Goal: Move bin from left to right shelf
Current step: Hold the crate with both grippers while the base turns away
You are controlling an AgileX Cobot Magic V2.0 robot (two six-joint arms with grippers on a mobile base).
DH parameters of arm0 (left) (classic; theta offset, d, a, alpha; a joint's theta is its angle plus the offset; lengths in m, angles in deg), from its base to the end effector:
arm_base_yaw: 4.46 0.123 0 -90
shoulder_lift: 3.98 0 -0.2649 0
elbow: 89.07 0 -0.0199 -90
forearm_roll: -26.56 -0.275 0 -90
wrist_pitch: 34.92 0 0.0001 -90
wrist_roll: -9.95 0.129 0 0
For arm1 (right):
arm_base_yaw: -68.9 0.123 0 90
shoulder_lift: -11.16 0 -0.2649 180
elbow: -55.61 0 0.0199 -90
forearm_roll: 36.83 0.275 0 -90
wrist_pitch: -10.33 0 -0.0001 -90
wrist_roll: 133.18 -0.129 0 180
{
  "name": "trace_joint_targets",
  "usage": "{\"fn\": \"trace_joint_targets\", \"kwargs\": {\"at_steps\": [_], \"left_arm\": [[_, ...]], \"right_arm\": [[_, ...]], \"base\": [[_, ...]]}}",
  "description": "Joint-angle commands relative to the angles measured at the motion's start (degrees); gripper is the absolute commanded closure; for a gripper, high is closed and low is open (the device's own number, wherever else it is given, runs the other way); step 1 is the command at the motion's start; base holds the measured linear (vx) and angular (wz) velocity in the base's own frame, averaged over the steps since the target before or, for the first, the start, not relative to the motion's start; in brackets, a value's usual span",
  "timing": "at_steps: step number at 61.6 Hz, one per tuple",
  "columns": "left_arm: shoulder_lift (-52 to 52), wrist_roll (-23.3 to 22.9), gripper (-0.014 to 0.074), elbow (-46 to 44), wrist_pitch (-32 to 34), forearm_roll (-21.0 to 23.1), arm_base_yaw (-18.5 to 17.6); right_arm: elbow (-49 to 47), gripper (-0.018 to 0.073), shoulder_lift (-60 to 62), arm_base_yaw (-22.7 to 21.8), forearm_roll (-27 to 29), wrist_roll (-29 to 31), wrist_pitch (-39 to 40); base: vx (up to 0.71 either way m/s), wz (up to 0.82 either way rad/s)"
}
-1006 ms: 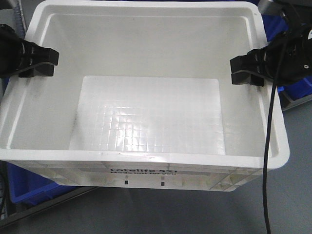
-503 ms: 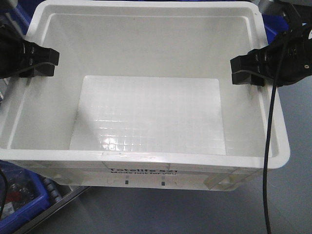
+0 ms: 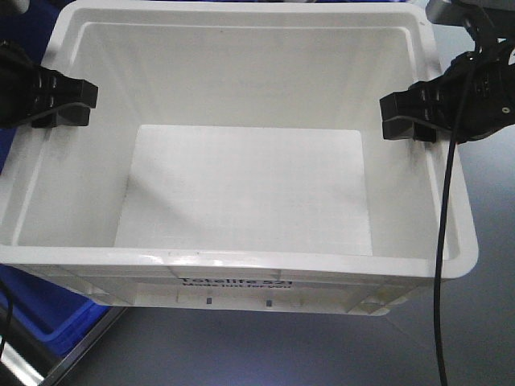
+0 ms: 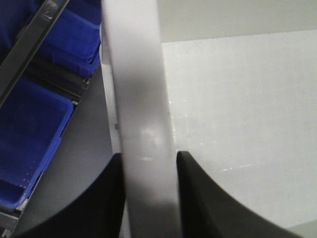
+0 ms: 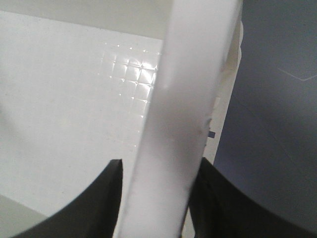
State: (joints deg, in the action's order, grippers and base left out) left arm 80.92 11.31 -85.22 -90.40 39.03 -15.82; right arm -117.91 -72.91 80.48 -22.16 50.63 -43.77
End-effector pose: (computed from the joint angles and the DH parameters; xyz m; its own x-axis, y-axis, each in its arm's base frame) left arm 0.3153 -0.0868 0.3105 -0.8150 0.0626 -0.5761 0.2163 0.9551 -0.2023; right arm 0.3105 0.0907 0.3019 -0.8141 -0.0812 -0.5750 -0.2464 0.9449 0.2155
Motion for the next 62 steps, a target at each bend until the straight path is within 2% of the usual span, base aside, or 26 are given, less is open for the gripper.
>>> {"fn": "trace_joint_targets", "kwargs": {"at_steps": [1,62], "left_arm": [[-2.68,2.46,0.0604,-2.05,4.91,1.55,-0.23],[-2.68,2.46,0.0604,-2.05,4.91,1.49,-0.23]], "right_arm": [[-2.01,0.0564,2.10,-0.51,-0.99,0.62,4.71],[-2.01,0.0564,2.10,-0.51,-0.99,0.62,4.71]], "base": [[0.14,-0.54],[0.14,-0.51]]}}
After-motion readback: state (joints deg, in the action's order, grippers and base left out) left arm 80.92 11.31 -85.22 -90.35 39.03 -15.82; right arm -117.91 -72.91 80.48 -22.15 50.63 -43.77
